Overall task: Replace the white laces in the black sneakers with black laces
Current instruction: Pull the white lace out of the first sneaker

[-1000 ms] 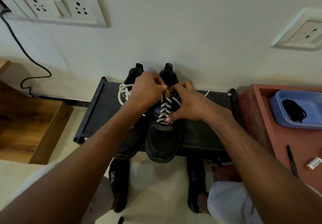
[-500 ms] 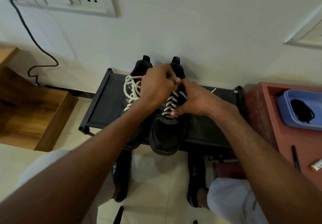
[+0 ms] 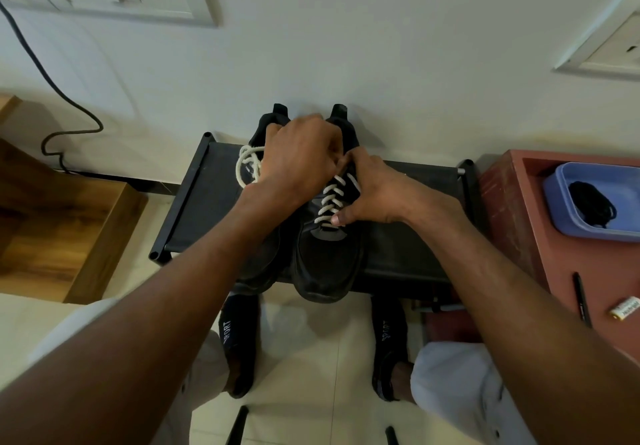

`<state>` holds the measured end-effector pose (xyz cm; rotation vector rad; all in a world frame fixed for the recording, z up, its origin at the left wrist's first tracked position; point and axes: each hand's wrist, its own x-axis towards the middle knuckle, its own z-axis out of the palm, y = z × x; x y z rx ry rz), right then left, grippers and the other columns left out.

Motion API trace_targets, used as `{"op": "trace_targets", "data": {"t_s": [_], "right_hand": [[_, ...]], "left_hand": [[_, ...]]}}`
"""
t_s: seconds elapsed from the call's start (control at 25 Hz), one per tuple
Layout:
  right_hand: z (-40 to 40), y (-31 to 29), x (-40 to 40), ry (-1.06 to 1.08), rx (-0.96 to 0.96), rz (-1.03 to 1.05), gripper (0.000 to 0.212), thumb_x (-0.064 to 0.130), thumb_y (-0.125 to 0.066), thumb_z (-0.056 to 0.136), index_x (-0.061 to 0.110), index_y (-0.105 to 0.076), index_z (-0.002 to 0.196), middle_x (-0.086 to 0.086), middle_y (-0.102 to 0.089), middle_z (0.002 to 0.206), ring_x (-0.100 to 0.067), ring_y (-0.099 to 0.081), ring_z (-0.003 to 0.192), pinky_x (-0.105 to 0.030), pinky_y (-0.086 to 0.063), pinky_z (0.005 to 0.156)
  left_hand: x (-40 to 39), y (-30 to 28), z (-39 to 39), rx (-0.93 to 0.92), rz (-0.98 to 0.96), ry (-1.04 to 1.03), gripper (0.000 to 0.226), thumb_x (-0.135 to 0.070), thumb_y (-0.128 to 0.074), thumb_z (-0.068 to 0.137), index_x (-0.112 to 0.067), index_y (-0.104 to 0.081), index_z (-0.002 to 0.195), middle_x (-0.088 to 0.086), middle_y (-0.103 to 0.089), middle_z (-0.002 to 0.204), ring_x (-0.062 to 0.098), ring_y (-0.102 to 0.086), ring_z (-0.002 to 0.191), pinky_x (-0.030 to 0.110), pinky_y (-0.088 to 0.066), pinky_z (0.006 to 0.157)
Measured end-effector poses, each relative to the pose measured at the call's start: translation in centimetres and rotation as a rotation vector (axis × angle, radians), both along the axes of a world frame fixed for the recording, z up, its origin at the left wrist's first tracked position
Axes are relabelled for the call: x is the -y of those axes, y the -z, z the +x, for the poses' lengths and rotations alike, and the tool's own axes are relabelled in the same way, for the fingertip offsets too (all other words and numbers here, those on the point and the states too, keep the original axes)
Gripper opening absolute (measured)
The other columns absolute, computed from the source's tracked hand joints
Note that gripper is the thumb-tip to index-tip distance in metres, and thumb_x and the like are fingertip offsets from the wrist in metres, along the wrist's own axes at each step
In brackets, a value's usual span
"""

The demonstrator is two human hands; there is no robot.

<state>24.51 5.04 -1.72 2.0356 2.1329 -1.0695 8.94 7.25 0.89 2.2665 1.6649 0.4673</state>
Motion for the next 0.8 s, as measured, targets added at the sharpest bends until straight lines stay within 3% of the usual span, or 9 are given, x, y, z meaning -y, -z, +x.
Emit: {"op": "trace_targets", "data": {"t_s": [0.12,0.2,0.24,0.36,0.44,0.56,0.68,0.72,0.8], "right_hand": [[-0.1,0.0,0.1,-0.012,0.014,0.008,0.102,0.047,-0.096,0.063,0.032,-0.032,0.141,-0.002,-0.044,0.143,-0.029,-0.057,0.123,-0.052,-0.051,0.104],[0.1,0.0,0.0,-0.01,0.0,0.004,0.104,0.047,-0.096,0.063,0.033,-0.031,0.142,-0.001,-0.044,0.144,-0.028,-0.056,0.123,-0.051,-0.052,0.103],[0.1,0.0,-0.1,-0.011,-0.004,-0.003,0.105,0.047,-0.096,0.063,0.033,-0.03,0.143,-0.001,-0.043,0.145,-0.028,-0.056,0.124,-0.051,-0.052,0.104],[0.2,-0.2,-0.1,-0.009,-0.011,-0.013,0.107,0.047,-0.097,0.063,0.033,-0.03,0.145,-0.002,-0.043,0.148,-0.029,-0.055,0.127,-0.052,-0.051,0.105],[0.2,-0.2,-0.1,-0.014,-0.008,-0.013,0.105,0.047,-0.096,0.065,0.032,-0.03,0.145,-0.003,-0.042,0.15,-0.031,-0.054,0.129,-0.053,-0.051,0.106],[0.2,-0.1,-0.1,-0.026,0.001,-0.029,0.107,0.046,-0.095,0.068,0.032,-0.026,0.148,-0.006,-0.038,0.153,-0.034,-0.053,0.132,-0.054,-0.05,0.107],[0.2,-0.1,-0.1,-0.015,-0.004,-0.033,0.107,0.047,-0.096,0.066,0.033,-0.026,0.147,-0.005,-0.039,0.153,-0.033,-0.054,0.13,-0.054,-0.05,0.106],[0.2,-0.1,-0.1,-0.009,-0.013,-0.037,0.107,0.046,-0.096,0.066,0.033,-0.026,0.146,-0.005,-0.04,0.152,-0.032,-0.053,0.13,-0.054,-0.05,0.106],[0.3,-0.2,0.0,-0.004,-0.032,-0.042,0.106,0.044,-0.097,0.066,0.033,-0.028,0.146,-0.004,-0.041,0.151,-0.031,-0.053,0.128,-0.053,-0.05,0.106]], "left_hand": [[-0.4,-1.5,0.1,0.795,-0.249,-0.275,0.009,-0.013,-0.065,0.096,-0.011,-0.068,0.087,0.0,-0.076,0.082,0.013,-0.074,0.077,0.034,-0.056,0.064],[-0.6,-2.0,0.0,1.075,-0.411,-0.366,0.01,-0.005,-0.051,0.105,-0.002,-0.058,0.098,0.008,-0.077,0.091,0.016,-0.076,0.078,0.026,-0.051,0.052],[-0.7,-2.0,-0.2,0.977,-0.394,-0.338,0.009,-0.003,-0.049,0.104,-0.001,-0.056,0.101,0.008,-0.075,0.09,0.015,-0.073,0.073,0.024,-0.049,0.051],[-0.9,-0.3,-0.6,0.22,-0.197,-0.065,0.009,-0.01,-0.069,0.093,-0.008,-0.064,0.101,0.0,-0.063,0.094,0.015,-0.062,0.082,0.024,-0.044,0.068],[-1.1,0.7,-0.7,-0.008,-0.197,0.037,0.019,-0.02,-0.079,0.087,-0.012,-0.07,0.102,0.003,-0.054,0.104,0.018,-0.055,0.092,0.027,-0.039,0.077],[-1.0,0.9,-0.8,-0.01,-0.153,0.063,0.011,-0.025,-0.082,0.085,-0.018,-0.078,0.093,0.002,-0.052,0.104,0.021,-0.057,0.097,0.028,-0.038,0.075],[-0.9,0.3,-0.5,-0.002,-0.091,-0.035,0.006,-0.031,-0.08,0.085,-0.028,-0.075,0.084,-0.003,-0.055,0.101,0.017,-0.054,0.103,0.036,-0.035,0.086],[-0.9,-0.3,-0.5,0.139,-0.111,-0.086,0.007,-0.03,-0.076,0.088,-0.028,-0.072,0.082,-0.004,-0.06,0.099,0.013,-0.055,0.096,0.037,-0.033,0.087],[-1.6,-2.0,-1.4,0.75,-0.216,-0.134,0.016,-0.02,-0.067,0.097,-0.021,-0.062,0.082,0.002,-0.073,0.095,0.016,-0.062,0.078,0.035,-0.039,0.074]]}}
